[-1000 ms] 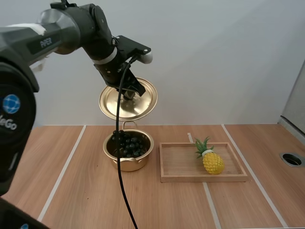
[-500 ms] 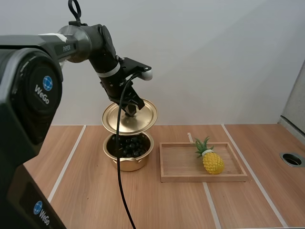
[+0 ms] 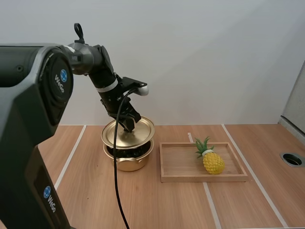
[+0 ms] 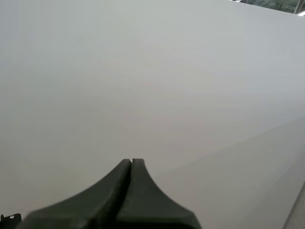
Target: Open the pot, put the grape inside, and close it
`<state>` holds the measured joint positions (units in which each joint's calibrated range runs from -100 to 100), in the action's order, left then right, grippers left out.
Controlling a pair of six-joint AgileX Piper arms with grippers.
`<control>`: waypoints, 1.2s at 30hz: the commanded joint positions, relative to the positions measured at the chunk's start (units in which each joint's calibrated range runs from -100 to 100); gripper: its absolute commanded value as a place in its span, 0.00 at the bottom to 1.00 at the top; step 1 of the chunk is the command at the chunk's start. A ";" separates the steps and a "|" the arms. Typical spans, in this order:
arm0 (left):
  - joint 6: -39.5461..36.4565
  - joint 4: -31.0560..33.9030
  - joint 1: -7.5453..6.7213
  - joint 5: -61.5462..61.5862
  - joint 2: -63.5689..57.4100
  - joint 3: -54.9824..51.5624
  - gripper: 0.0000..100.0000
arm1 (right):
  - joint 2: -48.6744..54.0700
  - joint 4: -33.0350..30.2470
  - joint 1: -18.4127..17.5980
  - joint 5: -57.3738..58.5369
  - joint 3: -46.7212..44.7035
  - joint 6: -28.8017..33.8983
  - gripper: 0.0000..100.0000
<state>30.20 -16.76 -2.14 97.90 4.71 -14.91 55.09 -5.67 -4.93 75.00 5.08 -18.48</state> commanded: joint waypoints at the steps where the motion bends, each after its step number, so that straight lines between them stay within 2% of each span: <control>1: 0.53 -0.99 -0.02 -3.52 0.46 -0.95 0.00 | 0.81 -0.62 0.22 -0.13 0.36 0.17 0.00; 36: 0.35 0.40 -0.10 -7.41 6.41 -1.21 0.00 | 0.81 -0.62 0.22 0.05 0.36 0.17 0.00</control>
<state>30.63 -16.65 -2.14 92.02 9.71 -15.75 55.09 -5.67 -4.93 75.60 5.08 -18.39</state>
